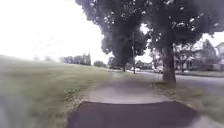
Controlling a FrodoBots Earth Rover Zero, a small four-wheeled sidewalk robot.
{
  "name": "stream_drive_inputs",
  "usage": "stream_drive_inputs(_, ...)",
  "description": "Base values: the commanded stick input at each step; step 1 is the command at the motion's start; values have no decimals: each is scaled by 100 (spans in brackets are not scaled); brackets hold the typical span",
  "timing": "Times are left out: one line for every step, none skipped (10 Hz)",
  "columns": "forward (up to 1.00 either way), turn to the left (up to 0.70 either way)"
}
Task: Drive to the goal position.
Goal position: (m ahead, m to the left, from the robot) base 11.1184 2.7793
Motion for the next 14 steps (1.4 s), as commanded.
stream_drive_inputs(70,0)
stream_drive_inputs(70,0)
stream_drive_inputs(70,0)
stream_drive_inputs(70,0)
stream_drive_inputs(70,0)
stream_drive_inputs(70,0)
stream_drive_inputs(70,0)
stream_drive_inputs(70,0)
stream_drive_inputs(70,0)
stream_drive_inputs(70,31)
stream_drive_inputs(70,35)
stream_drive_inputs(70,35)
stream_drive_inputs(70,26)
stream_drive_inputs(70,1)
